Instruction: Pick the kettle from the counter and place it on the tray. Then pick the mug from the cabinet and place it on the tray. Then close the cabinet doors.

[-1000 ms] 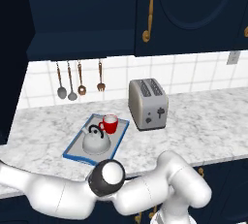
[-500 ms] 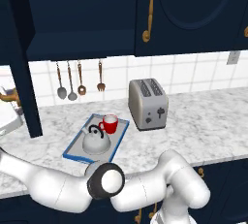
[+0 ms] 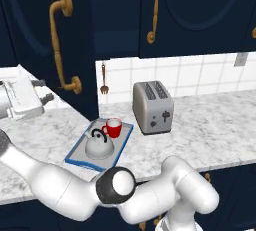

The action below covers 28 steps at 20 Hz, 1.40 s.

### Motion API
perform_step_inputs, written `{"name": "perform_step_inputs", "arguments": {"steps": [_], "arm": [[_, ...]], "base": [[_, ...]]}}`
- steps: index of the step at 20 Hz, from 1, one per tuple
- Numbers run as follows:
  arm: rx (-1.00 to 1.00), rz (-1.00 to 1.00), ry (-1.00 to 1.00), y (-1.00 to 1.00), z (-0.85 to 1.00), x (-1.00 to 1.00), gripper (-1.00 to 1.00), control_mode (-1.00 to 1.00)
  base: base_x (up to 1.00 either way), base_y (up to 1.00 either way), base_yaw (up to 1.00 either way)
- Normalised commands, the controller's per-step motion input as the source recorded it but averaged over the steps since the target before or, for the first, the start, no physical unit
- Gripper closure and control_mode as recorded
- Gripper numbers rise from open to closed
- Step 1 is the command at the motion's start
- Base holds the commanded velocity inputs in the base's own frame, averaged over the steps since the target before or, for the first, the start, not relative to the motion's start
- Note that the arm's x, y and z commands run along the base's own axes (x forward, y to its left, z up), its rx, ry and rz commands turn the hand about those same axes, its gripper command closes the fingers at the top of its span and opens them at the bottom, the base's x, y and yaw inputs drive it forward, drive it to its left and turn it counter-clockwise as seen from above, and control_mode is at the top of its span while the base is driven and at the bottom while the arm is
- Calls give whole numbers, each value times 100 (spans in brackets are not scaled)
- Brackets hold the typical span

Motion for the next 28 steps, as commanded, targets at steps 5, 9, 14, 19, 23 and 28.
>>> {"name": "perform_step_inputs", "arguments": {"steps": [5,9,14,19,23,28], "arm": [[14,0,9,-81,52,26,-100,-100],[15,0,5,-80,46,31,-100,-100],[16,2,1,-91,23,41,-100,-100],[17,16,0,-100,0,50,-100,-100],[19,28,0,-97,0,61,-100,-100],[20,32,-1,-89,0,68,-100,-100]], "base": [[0,0,0],[0,0,0],[0,0,0],[0,0,0],[0,0,0],[0,0,0]]}}
